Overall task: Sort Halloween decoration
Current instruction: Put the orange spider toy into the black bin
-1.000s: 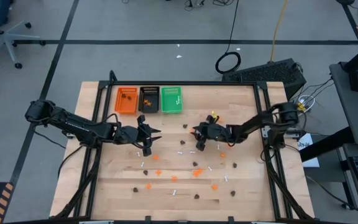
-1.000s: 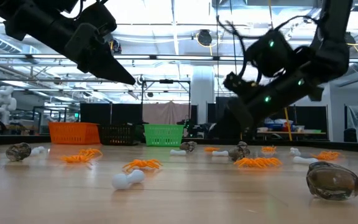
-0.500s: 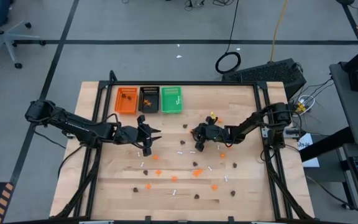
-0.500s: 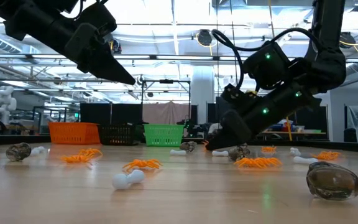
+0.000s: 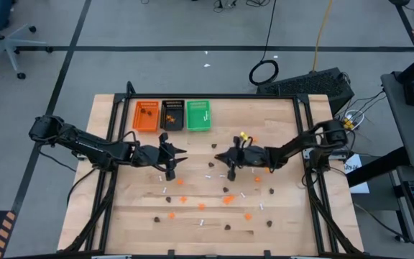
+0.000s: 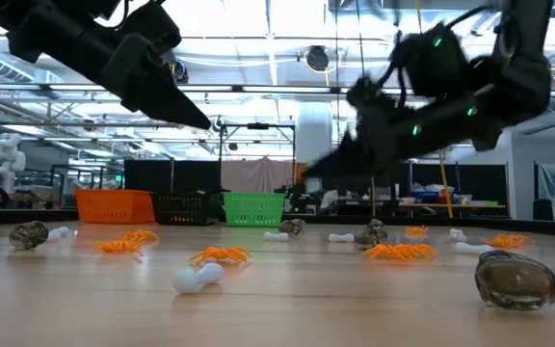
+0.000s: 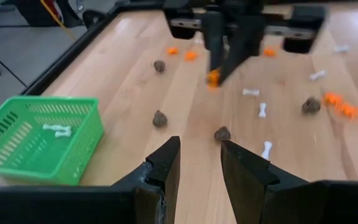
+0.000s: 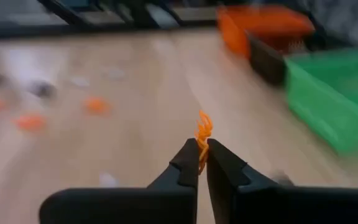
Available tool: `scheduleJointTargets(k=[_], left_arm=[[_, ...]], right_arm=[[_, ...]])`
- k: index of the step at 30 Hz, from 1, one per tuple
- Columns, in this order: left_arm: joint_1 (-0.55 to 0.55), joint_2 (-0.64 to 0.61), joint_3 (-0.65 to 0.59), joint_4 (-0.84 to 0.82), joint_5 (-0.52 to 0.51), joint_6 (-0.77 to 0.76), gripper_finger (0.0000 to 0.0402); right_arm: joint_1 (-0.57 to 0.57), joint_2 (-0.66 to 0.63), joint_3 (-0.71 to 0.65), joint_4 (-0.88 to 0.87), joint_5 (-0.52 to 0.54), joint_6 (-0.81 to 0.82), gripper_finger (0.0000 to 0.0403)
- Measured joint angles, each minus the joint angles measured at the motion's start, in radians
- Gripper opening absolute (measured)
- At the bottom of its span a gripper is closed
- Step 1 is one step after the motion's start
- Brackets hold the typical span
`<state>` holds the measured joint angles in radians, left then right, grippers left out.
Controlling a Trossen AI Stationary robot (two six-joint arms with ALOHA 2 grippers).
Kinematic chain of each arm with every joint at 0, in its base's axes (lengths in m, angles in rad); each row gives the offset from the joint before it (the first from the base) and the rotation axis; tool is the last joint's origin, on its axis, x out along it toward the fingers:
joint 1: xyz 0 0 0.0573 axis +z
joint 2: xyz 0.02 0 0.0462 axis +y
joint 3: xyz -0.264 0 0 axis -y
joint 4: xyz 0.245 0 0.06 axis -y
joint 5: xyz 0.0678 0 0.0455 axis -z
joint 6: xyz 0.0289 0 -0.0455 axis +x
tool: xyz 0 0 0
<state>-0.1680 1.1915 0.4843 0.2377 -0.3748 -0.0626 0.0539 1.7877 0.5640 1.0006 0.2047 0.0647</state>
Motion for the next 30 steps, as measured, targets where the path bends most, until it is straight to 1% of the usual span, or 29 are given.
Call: scheduleJointTargets(k=[4,11,15,20,22,25,30], left_arm=[[0.000,0.000,0.000,0.058,0.001,0.014,0.0116],[0.000,0.000,0.000,0.137,0.011,0.044,0.0116],[-0.005,0.025,0.000,0.201,0.015,0.095,0.0116],[-0.007,0.104,0.000,0.367,0.118,0.211,0.0116],[-0.008,0.140,0.000,0.472,0.144,0.259,0.0116],[-0.007,0.177,0.000,0.572,0.145,0.305,0.0116],[-0.007,0.191,0.000,0.623,0.144,0.357,0.0116]], right_arm=[[0.067,-0.003,0.004,0.096,0.002,-0.084,0.0001],[0.130,-0.003,0.069,0.072,0.078,-0.199,0.0001],[0.141,-0.003,0.101,0.068,0.082,-0.248,0.0001],[0.145,-0.003,0.118,0.054,0.083,-0.296,0.0000],[0.144,-0.003,0.118,0.054,0.083,-0.311,0.0000],[0.137,-0.003,0.118,0.073,0.085,-0.337,0.0000],[0.119,-0.003,0.119,0.080,0.086,-0.338,0.0000]])
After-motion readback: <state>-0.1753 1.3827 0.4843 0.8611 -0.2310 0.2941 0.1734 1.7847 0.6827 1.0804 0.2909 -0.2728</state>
